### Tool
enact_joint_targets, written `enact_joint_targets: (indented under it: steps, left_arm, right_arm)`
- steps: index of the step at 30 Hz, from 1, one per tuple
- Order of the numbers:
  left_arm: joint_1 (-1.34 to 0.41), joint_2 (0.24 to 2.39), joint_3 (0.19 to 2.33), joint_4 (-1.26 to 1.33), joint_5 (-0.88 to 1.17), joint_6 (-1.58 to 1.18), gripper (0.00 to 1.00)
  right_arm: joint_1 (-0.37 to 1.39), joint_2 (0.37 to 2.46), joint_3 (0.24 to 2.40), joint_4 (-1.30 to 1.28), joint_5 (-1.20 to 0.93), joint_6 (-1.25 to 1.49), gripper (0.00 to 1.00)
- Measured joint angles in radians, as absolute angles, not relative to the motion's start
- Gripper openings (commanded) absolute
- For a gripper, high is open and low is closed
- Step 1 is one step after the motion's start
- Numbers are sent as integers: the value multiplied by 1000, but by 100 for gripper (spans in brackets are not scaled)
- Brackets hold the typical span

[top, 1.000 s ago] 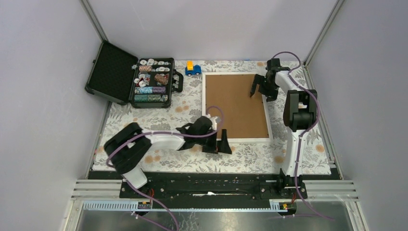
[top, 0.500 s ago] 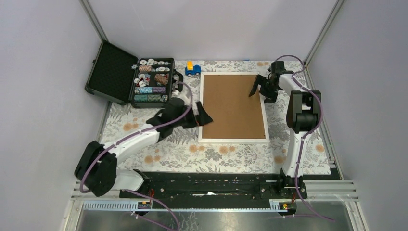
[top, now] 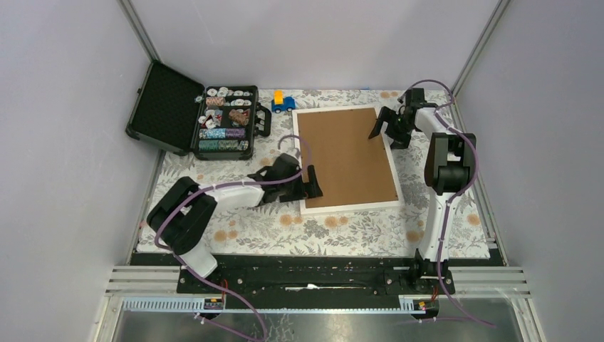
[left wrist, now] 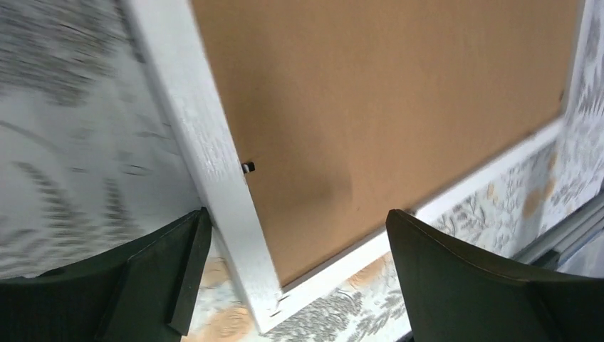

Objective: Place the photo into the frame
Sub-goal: Adjust the photo frame at the center of the board.

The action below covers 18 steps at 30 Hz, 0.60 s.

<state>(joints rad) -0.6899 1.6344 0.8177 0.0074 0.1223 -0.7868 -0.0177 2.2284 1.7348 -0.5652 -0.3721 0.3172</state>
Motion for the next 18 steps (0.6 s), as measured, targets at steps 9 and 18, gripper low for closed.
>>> enact_joint_targets:
  steps: [9, 18]
  left_arm:
    - [-1142, 1829, 1029, 74, 200, -859, 99]
    - [-1172, 1794, 1115, 62, 318, -808, 99]
  right_arm:
    - [-5, 2296, 1856, -543, -362, 297, 100]
    - [105, 2397, 2001, -638, -510, 319, 100]
